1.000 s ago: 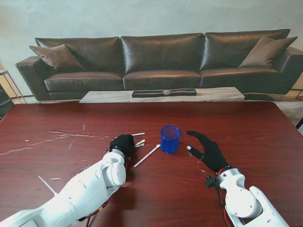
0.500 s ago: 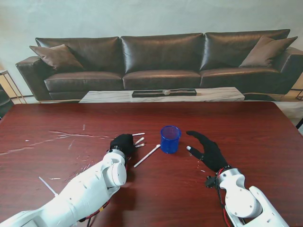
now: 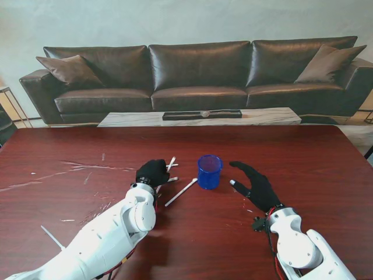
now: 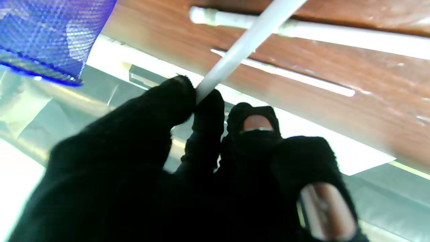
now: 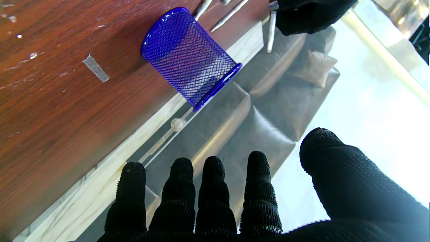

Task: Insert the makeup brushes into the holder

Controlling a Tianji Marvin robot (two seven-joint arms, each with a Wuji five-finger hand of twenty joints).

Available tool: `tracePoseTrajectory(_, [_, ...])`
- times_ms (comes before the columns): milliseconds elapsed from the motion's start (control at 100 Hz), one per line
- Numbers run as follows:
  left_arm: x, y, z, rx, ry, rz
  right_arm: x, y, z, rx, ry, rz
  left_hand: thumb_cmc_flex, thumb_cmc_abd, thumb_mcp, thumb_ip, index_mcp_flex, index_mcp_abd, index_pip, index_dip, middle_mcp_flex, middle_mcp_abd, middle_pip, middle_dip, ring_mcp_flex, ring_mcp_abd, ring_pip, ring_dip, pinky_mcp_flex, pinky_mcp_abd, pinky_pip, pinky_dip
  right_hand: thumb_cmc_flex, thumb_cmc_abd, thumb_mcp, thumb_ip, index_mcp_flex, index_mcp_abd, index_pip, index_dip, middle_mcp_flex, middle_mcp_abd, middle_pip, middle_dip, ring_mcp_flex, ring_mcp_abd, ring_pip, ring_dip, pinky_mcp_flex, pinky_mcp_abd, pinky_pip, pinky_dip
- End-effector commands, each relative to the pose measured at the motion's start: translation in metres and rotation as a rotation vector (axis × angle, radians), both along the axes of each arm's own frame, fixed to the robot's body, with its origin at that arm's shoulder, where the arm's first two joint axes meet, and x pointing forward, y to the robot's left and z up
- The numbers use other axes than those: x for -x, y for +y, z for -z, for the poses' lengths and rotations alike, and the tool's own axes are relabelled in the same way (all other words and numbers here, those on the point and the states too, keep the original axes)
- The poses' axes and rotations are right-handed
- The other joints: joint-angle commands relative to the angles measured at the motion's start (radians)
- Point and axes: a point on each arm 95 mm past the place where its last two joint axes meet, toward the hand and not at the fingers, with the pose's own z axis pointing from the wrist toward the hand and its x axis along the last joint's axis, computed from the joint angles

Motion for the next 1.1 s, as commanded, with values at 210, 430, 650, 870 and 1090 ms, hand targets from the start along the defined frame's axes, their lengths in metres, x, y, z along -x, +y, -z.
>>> tracePoseTrajectory(210, [0.009,-0.009,-0.021,0.108,-0.082,0.014,0.002,0.002,0.002,0.001,0.002,-0.005,-0.009,0.024,0.057,0.049,0.001,-0.032,0.020,0.049,0.062,0.082,0.095,0.020,0.026,0.040,0.116,-0.003,-0.007,-0.196,0.188,0.010,-0.027,0.013,-0.018,0.014,0.023,0.001,0.001,0.009,-0.039,-0.008,0.018,0.009,0.018,-0.013,0.002,0.007,-0.008,-0.011,0.020,0.028])
tracePoseTrajectory(430, [0.016,-0.018,-0.043,0.202,-0.144,0.054,0.002,0.002,0.002,0.002,-0.001,-0.005,0.000,0.039,0.038,0.044,-0.009,-0.047,0.004,0.069,0.049,0.072,0.081,0.034,0.008,0.039,0.106,0.002,-0.009,-0.193,0.188,-0.024,-0.027,0.014,-0.019,0.014,0.024,0.001,0.001,0.009,-0.038,-0.009,0.018,0.009,0.018,-0.012,0.002,0.007,-0.008,-0.011,0.021,0.029])
tracePoseTrajectory(650, [0.013,-0.031,-0.066,0.258,-0.176,0.118,0.002,0.001,0.001,0.004,-0.006,-0.004,0.010,0.049,0.024,0.038,-0.013,-0.047,-0.005,0.076,0.044,0.071,0.072,0.039,-0.002,0.049,0.095,0.006,-0.011,-0.181,0.188,-0.052,-0.027,0.015,-0.020,0.015,0.023,0.002,0.000,0.010,-0.038,-0.008,0.018,0.008,0.019,-0.013,0.002,0.007,-0.008,-0.010,0.023,0.029])
tracePoseTrajectory(870, [0.004,-0.048,-0.085,0.305,-0.204,0.170,0.002,-0.001,0.001,0.006,-0.012,0.001,0.019,0.063,0.002,0.026,-0.023,-0.050,-0.012,0.079,0.037,0.067,0.068,0.038,-0.009,0.043,0.089,0.009,-0.012,-0.190,0.188,-0.066,-0.027,0.015,-0.021,0.015,0.021,0.002,0.000,0.010,-0.038,-0.008,0.018,0.009,0.019,-0.013,0.002,0.007,-0.008,-0.010,0.024,0.029])
tracePoseTrajectory(1090, [-0.006,-0.071,-0.102,0.371,-0.211,0.210,0.005,-0.004,0.001,0.013,-0.022,0.015,0.050,0.093,-0.053,-0.003,-0.047,-0.047,-0.026,0.097,0.012,0.063,0.069,0.036,-0.035,0.030,0.063,0.011,-0.019,-0.175,0.188,-0.150,-0.026,0.016,-0.023,0.015,0.023,0.002,0.001,0.010,-0.039,-0.007,0.018,0.008,0.020,-0.012,0.002,0.007,-0.008,-0.010,0.025,0.029])
